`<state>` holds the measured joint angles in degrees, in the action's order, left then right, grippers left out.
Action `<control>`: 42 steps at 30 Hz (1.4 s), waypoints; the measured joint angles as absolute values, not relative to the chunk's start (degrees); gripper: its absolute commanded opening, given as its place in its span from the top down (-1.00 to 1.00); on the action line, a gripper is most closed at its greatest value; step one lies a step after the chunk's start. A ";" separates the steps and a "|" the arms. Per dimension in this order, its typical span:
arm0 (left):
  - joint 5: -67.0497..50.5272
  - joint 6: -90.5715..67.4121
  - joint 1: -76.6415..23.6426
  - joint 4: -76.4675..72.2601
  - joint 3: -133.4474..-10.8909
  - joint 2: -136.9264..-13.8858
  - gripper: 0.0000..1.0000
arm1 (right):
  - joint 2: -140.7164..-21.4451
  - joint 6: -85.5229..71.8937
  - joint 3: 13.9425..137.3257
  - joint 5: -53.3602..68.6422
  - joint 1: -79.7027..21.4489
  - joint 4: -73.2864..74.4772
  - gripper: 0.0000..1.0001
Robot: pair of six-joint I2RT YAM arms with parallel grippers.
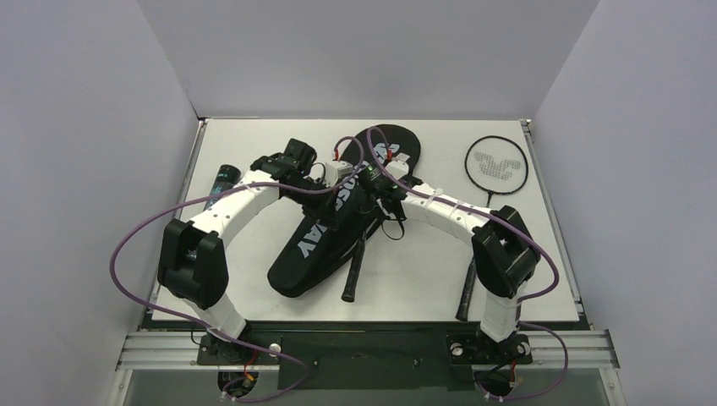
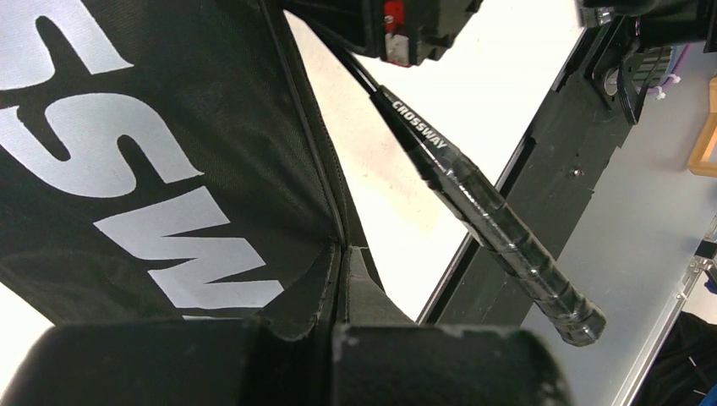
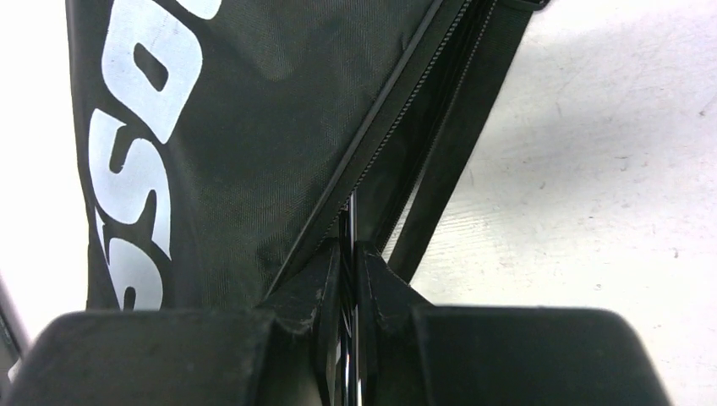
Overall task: Pack up the badminton gear
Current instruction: Place the racket in the racket bag.
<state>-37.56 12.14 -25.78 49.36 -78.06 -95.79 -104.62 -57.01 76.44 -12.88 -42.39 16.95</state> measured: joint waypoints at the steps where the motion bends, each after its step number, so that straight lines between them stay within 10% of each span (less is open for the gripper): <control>1: -37.63 12.34 -25.78 49.36 -78.06 -95.79 1.00 | -105.06 -57.28 76.84 -12.78 -42.35 16.88 1.00; 15: -38.09 15.07 -25.78 49.25 -78.59 -95.26 1.00 | -108.68 -60.29 78.13 -12.14 -42.30 14.66 1.00; 25: -39.31 15.05 -26.17 50.22 -77.56 -94.70 1.00 | -108.64 -65.25 74.39 -11.14 -40.82 5.26 0.15; 38: -37.76 15.38 -26.79 49.52 -73.73 -97.27 0.99 | -96.60 -62.06 61.49 -5.17 -36.01 1.76 0.10; 42: -36.14 15.27 -26.61 48.31 -73.28 -97.43 0.38 | -91.31 -57.43 61.23 -9.02 -31.44 6.85 0.06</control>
<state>-36.14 15.27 -26.61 48.31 -73.28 -97.43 -91.31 -57.43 61.23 -9.02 -31.44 6.85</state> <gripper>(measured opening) 0.076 0.451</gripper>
